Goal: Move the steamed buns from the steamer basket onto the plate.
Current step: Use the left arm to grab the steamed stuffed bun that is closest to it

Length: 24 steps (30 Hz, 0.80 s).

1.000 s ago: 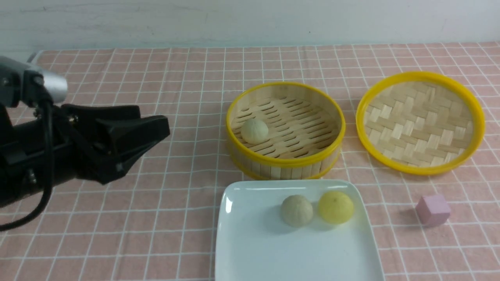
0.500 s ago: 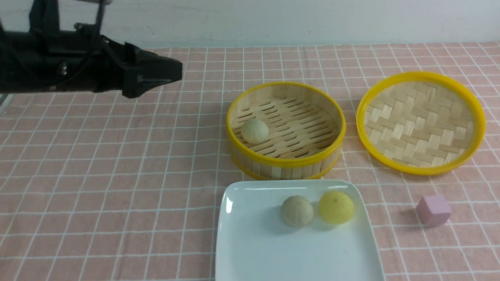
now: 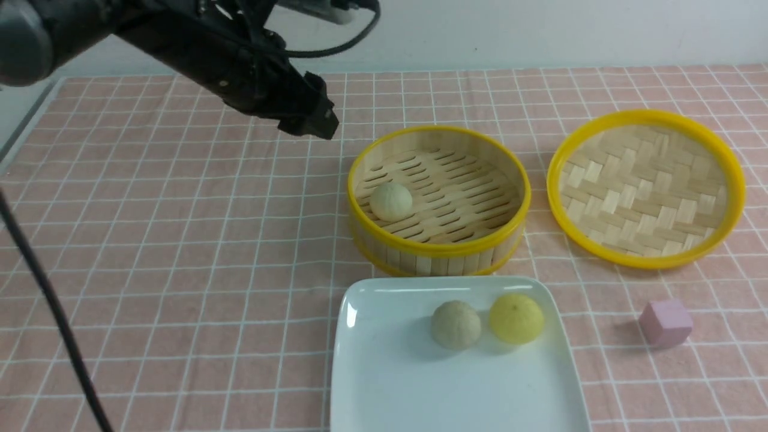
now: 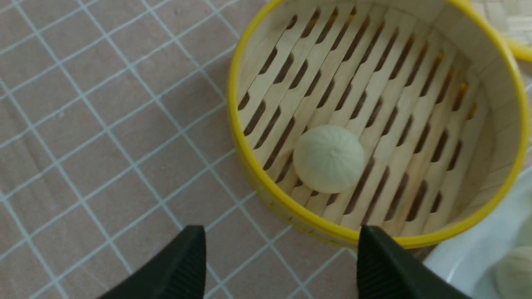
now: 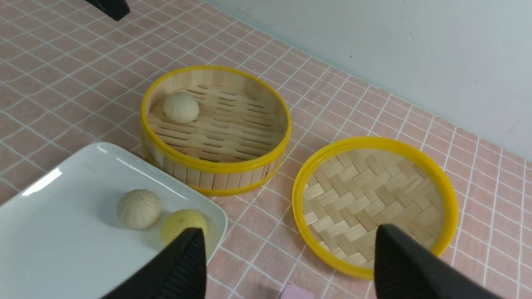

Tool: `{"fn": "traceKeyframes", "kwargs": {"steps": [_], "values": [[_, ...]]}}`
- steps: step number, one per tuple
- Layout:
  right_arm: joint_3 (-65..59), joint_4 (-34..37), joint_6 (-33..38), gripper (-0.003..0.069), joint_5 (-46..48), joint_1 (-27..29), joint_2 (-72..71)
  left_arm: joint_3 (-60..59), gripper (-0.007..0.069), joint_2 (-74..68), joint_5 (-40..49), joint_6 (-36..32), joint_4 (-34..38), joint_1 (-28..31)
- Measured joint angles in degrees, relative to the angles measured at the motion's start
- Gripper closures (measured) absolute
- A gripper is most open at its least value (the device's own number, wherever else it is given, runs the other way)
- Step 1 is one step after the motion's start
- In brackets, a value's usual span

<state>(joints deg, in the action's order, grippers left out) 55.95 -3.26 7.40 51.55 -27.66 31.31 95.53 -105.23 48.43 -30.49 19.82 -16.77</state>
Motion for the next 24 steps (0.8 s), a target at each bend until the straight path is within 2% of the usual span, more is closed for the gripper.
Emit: {"fn": "traceKeyframes", "kwargs": {"steps": [7,17,24], "values": [[0.0,0.0,0.0,0.013,0.4,0.0,0.0,5.7,0.0134,-8.1,0.5,0.7,-2.0,-3.1],[0.0,-0.2,0.1,0.013,2.0,0.0,0.0,6.4,0.0134,-14.1,-1.7,-4.1,-3.4,-8.3],[0.0,-0.1,0.2,0.0131,3.1,0.0,0.0,6.5,0.0134,-16.7,-3.5,-4.3,-5.5,-8.8]]}}
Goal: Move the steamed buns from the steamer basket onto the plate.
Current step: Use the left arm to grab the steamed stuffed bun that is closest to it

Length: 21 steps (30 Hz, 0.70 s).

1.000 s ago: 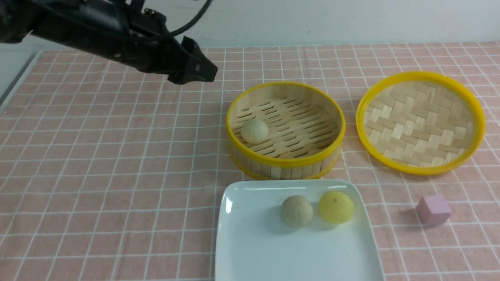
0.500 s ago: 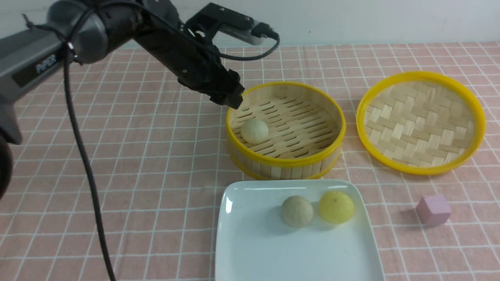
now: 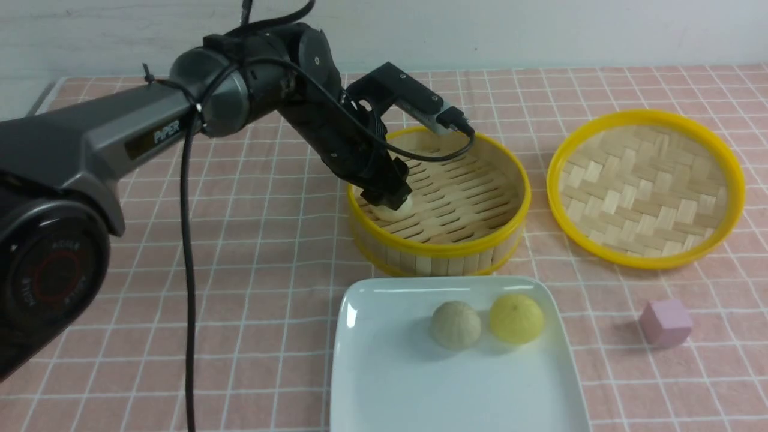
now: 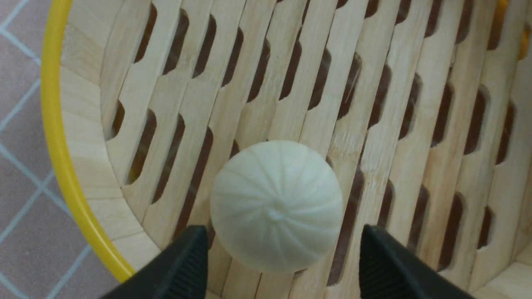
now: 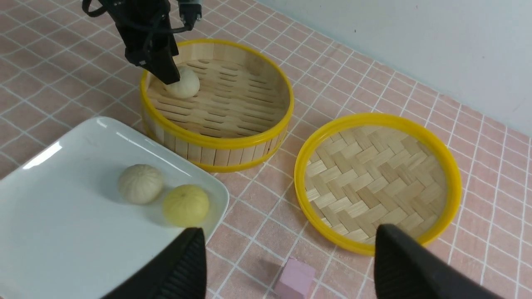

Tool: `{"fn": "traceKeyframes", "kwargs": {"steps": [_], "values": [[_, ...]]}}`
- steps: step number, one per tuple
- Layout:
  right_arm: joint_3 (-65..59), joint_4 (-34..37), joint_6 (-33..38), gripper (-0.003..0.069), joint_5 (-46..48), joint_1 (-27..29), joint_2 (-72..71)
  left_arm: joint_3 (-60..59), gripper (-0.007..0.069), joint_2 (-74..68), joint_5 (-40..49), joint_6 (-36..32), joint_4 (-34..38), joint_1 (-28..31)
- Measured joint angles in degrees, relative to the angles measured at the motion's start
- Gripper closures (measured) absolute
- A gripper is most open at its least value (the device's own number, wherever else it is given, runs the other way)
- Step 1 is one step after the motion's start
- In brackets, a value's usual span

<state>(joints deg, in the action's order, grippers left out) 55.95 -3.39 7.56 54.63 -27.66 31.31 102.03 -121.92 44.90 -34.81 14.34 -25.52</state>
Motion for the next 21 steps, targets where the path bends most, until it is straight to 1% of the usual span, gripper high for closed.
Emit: {"fn": "traceKeyframes", "kwargs": {"steps": [5,8,9,10,11,13,14,15,16,17,21], "values": [[0.0,-0.1,0.0,0.0132,0.1,0.0,0.0,0.0,0.0153,-1.3,-0.5,-0.2,-0.3,0.0],[0.0,-0.1,0.0,0.0132,0.1,0.0,0.0,0.0,0.0218,-1.4,-1.5,-1.5,-0.1,0.0],[0.0,-0.1,0.0,0.0132,0.1,0.0,0.0,0.0,0.0243,-1.4,-1.7,-2.0,0.1,0.0],[0.0,-0.1,0.0,0.0132,0.1,0.0,0.0,0.0,0.0296,-1.4,-1.9,-2.7,0.2,0.0],[0.0,-0.1,0.0,0.0132,0.1,0.0,0.0,0.0,0.0305,-1.4,-1.9,-2.9,0.2,0.0],[0.0,-0.1,0.0,0.0132,0.1,0.0,0.0,0.0,0.0426,-1.4,-2.0,-4.1,0.6,0.0],[0.0,-0.1,0.0,0.0132,0.1,0.0,0.0,0.0,0.0474,-1.4,-2.1,-4.4,0.7,0.0],[0.0,-0.1,0.0,0.0132,0.1,0.0,0.0,0.0,0.0483,-1.4,-2.1,-4.4,0.7,0.0],[0.0,-0.1,0.0,0.0132,0.1,0.0,0.0,0.0,0.0545,-1.4,-2.3,-4.6,0.7,0.0],[0.0,-0.1,0.1,0.0132,0.1,0.0,0.0,0.0,0.058,-1.4,-2.4,-4.7,0.9,0.0],[0.0,-0.1,0.1,0.0134,0.1,0.0,0.0,0.0,0.0597,-1.4,-2.6,-4.7,0.9,0.0]]}}
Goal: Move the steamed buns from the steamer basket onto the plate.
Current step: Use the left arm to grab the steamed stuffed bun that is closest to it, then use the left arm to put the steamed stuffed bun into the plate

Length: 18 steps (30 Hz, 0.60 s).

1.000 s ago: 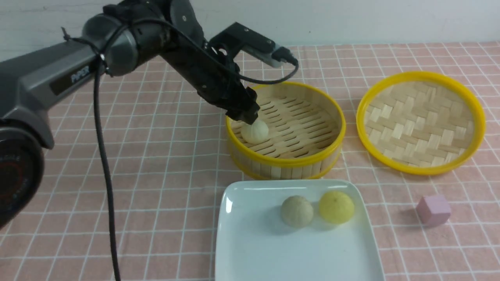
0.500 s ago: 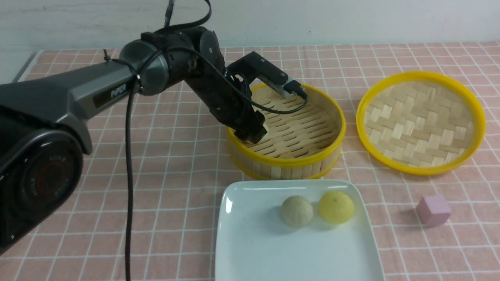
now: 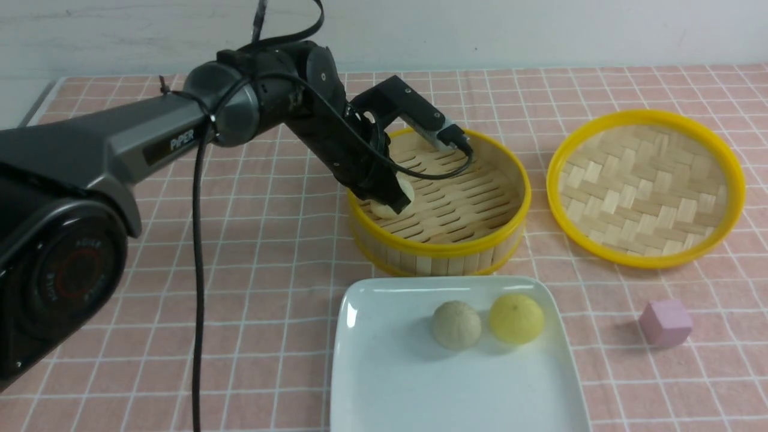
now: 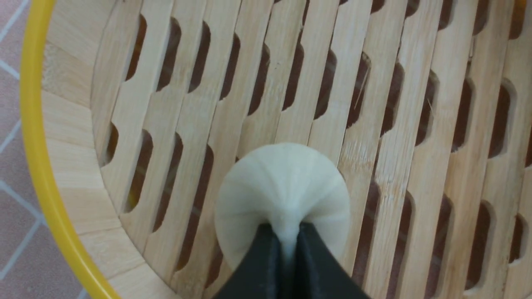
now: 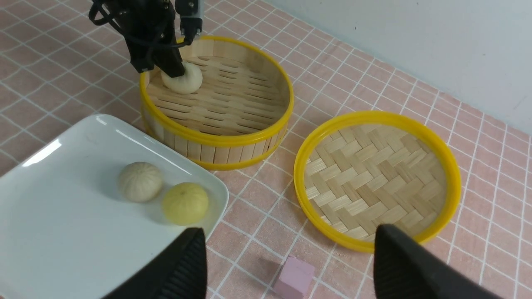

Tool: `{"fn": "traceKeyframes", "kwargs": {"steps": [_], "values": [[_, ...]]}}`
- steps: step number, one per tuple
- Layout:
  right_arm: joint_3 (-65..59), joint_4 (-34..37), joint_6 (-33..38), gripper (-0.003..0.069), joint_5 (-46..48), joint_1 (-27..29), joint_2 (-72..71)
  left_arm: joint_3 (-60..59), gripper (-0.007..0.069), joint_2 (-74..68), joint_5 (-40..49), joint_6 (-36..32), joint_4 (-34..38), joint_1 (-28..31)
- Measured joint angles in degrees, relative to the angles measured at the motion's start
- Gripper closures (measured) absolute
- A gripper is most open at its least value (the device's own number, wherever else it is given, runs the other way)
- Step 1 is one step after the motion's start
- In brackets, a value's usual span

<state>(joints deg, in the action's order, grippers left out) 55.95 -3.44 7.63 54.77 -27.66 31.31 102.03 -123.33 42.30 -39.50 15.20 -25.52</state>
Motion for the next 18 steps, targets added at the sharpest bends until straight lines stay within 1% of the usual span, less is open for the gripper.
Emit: {"fn": "traceKeyframes", "kwargs": {"steps": [4,9,13,15,16,18], "values": [[0.0,0.0,0.0,0.0134,0.0,0.0,0.0,0.0,0.0597,0.6,0.1,0.0,0.0,0.0],[0.0,0.0,0.0,0.0134,0.0,0.0,0.0,0.0,0.0597,5.1,0.7,1.1,-0.2,0.0],[0.0,0.0,0.0,0.0134,0.0,0.0,0.0,0.0,0.0597,11.8,2.7,4.3,-1.1,0.2],[0.0,0.0,0.0,0.0137,-0.4,0.0,0.0,0.0,0.0597,16.2,5.0,7.3,-2.5,0.2],[0.0,0.0,0.0,0.0137,-0.5,0.0,0.0,0.0,0.0597,16.5,5.2,7.3,-2.8,0.2],[0.0,0.1,0.0,0.0146,-1.3,0.0,0.0,0.1,0.0597,20.1,8.5,10.8,-5.8,0.2]]}}
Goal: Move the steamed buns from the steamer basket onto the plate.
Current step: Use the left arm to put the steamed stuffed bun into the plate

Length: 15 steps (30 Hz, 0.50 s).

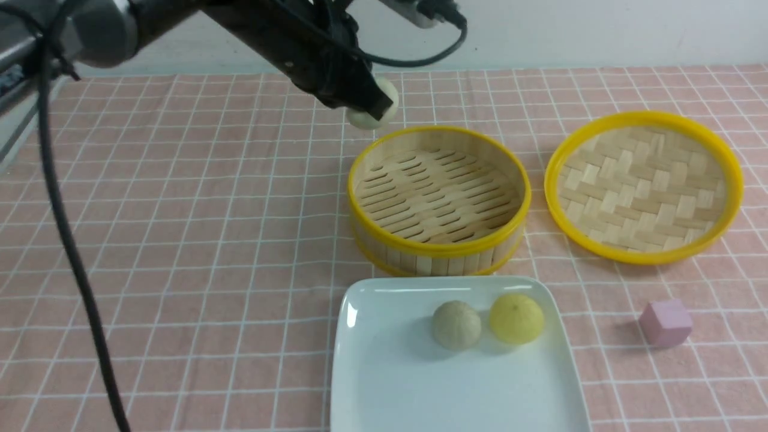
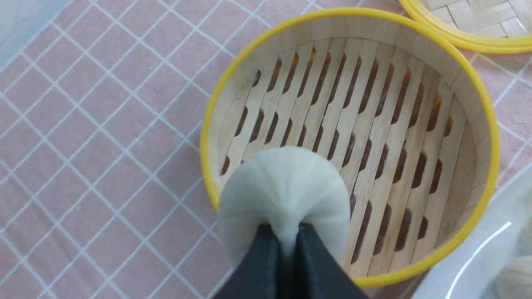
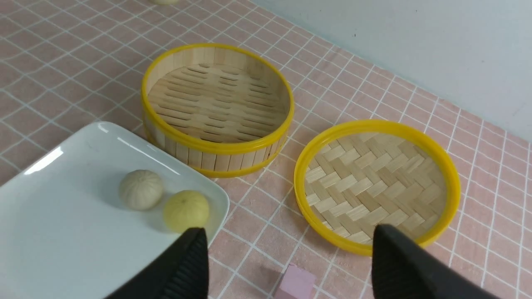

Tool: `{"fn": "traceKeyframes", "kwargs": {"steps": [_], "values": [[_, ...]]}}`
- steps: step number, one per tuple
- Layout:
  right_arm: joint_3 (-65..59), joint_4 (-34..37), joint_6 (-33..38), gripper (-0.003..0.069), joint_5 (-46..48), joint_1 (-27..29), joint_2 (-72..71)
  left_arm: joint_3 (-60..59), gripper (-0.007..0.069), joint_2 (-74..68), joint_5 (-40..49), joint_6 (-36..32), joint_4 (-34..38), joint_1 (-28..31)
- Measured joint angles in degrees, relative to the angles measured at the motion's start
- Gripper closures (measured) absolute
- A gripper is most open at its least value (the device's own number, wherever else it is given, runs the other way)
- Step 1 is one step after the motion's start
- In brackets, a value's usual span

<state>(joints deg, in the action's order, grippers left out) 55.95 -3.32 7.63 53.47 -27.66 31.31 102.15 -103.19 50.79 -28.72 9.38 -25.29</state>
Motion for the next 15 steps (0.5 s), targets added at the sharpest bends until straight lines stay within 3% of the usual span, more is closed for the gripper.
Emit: {"fn": "traceKeyframes", "kwargs": {"steps": [9,15], "values": [[0.0,0.0,0.0,0.0179,-3.4,0.0,0.0,0.0,0.0597,8.0,8.1,8.9,-1.2,0.3],[0.0,0.0,0.0,0.0179,-4.2,0.0,0.0,-2.0,0.0597,11.9,10.6,10.0,4.0,0.4]]}}
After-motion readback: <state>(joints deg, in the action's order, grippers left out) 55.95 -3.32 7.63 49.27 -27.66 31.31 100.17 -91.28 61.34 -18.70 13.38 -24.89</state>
